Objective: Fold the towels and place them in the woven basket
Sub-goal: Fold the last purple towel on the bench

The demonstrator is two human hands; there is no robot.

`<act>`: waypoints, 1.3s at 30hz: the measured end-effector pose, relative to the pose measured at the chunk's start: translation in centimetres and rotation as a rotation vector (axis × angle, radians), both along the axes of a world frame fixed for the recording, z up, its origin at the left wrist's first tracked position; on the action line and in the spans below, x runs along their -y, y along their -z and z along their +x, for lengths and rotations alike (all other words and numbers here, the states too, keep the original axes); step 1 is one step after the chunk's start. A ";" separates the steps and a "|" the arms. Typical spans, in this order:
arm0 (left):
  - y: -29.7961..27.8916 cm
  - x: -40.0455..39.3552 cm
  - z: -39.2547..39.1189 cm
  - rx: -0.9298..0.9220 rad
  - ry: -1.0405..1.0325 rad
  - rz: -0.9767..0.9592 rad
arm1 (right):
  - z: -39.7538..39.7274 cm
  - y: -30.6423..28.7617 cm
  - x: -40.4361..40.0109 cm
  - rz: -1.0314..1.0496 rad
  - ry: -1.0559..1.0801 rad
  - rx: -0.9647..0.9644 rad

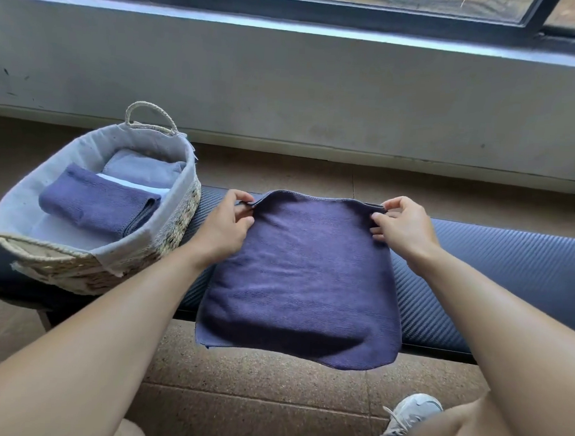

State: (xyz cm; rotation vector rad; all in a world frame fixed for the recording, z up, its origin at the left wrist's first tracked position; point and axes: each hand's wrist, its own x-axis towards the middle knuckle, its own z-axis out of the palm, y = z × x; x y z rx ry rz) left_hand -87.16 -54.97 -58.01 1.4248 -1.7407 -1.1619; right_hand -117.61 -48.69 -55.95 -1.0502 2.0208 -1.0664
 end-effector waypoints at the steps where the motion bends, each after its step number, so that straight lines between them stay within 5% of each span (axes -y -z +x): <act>1: 0.1 0.2 -0.1 0.005 -0.012 -0.005 | 0.0 0.2 0.2 0.000 -0.018 -0.025; 7: 0.7 0.1 -0.1 -0.002 0.101 0.021 | 1.8 -0.3 -0.1 0.087 -0.214 -0.298; 13: 1.0 -2.2 0.2 0.417 0.175 -0.296 | 5.2 1.1 -1.8 0.075 -0.522 -0.567; 19: 3.0 -7.3 0.3 0.825 0.342 -0.271 | 6.4 4.2 -4.7 0.234 -0.620 -0.821; 24: 3.6 -7.8 0.7 0.774 0.260 -0.365 | 6.4 4.4 -4.8 0.225 -0.614 -0.839; 33: 2.7 -8.8 1.6 0.614 0.418 -0.429 | 5.8 3.5 -4.2 0.236 -0.662 -0.771; 36: 2.5 -10.4 1.5 0.549 0.573 -0.499 | 6.1 1.6 -5.1 0.074 -0.597 -0.707; 39: 3.4 -11.5 1.7 0.714 0.696 -0.667 | 7.0 -1.4 -7.0 0.013 -0.597 -0.747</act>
